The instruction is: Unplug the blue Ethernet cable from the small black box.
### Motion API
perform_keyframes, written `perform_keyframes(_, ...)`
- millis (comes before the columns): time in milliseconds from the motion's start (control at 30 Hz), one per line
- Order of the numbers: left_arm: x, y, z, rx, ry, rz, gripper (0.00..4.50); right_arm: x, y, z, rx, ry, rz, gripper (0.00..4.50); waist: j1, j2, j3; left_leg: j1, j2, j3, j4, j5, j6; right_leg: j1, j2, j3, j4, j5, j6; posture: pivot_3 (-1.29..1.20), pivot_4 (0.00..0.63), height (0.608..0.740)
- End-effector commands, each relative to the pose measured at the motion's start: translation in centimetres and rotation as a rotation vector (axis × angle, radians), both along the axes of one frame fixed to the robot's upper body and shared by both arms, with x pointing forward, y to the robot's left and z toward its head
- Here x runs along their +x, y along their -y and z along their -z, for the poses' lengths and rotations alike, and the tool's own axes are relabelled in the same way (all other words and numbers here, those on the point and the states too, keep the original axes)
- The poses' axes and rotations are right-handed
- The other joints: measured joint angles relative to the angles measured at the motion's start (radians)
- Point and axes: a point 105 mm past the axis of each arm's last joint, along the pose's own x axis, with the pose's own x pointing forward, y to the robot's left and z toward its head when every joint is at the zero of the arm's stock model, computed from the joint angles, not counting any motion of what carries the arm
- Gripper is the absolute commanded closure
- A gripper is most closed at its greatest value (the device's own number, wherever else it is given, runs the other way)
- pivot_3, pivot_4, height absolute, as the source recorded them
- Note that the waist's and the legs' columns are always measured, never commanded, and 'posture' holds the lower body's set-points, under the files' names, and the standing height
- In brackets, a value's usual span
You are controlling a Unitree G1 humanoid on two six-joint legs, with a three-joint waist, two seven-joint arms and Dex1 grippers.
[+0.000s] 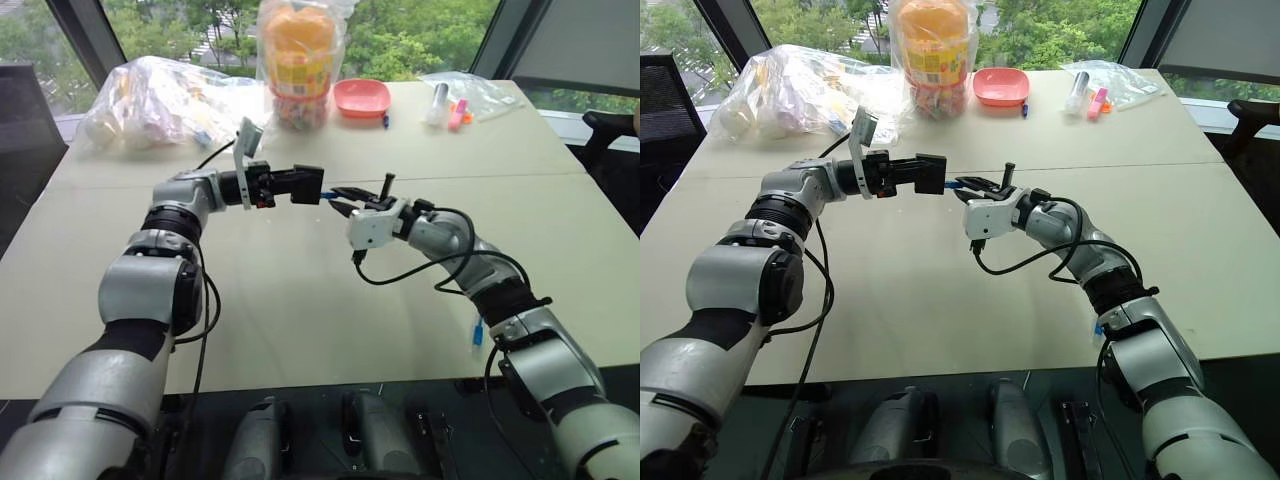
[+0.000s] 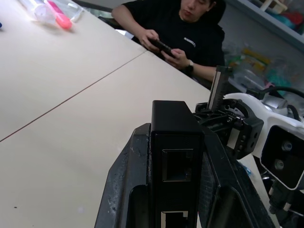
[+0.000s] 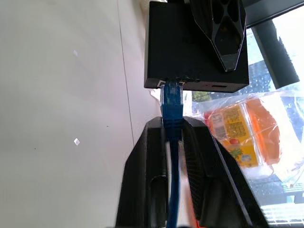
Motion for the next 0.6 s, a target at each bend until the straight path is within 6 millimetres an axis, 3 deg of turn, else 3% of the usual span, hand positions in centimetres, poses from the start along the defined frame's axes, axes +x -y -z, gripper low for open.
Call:
perform_keyframes(33,0.0,-0.9,-1.5,-0.055,0.036,-0.007,3.97,-0.3,3.9,-1.4,0.342,-0.125,0.165,1.98,0.013,0.0,0.0,0.0,0.0,0.0,0.0,0.0,0.0,0.0,0.0,0.0,0.0,0.0,0.0,0.0,0.15,0.74)
perform_keyframes(100,-0.1,-1.2,-1.9,-0.085,0.035,-0.003,3.97,-1.5,4.3,-0.7,0.615,-0.307,0.182,1.98,0.016,-0.001,0.0,0.0,0.0,-0.001,0.0,-0.001,0.001,0.0,0.0,0.0,0.0,0.0,0.0,0.0,0.15,0.74)
perform_keyframes(167,-0.2,-1.3,-2.3,-0.104,0.035,0.009,3.97,-3.1,3.3,-0.5,0.912,-0.552,0.116,1.98,0.016,-0.001,0.0,0.0,0.0,-0.001,0.0,0.0,0.001,0.0,0.0,0.0,0.0,0.0,0.0,0.0,0.15,0.74)
perform_keyframes(233,-0.3,-1.4,-2.6,-0.13,0.027,0.013,3.97,-4.7,1.7,-0.7,1.101,-0.771,-0.002,1.98,0.015,-0.001,0.0,0.0,0.001,-0.002,0.001,-0.001,0.001,0.0,-0.002,0.0,0.001,0.0,0.0,0.0,0.15,0.74)
perform_keyframes(367,-1.0,-1.5,-2.9,-0.17,0.013,0.07,3.97,-6.4,-1.1,-1.3,1.251,-1.004,-0.162,1.98,0.02,-0.001,0.0,0.001,0.002,-0.003,0.002,0.0,0.001,0.001,-0.003,0.0,0.001,0.001,-0.001,0.0,0.15,0.74)
perform_keyframes(600,-2.7,-1.3,-3.6,-0.286,-0.024,0.17,3.97,-5.7,-2.9,-1.8,1.414,-1.096,-0.203,1.98,0.021,-0.001,0.0,0.0,0.001,-0.003,0.002,-0.001,0.001,0.002,-0.003,0.0,0.001,0.0,-0.001,0.0,0.15,0.74)
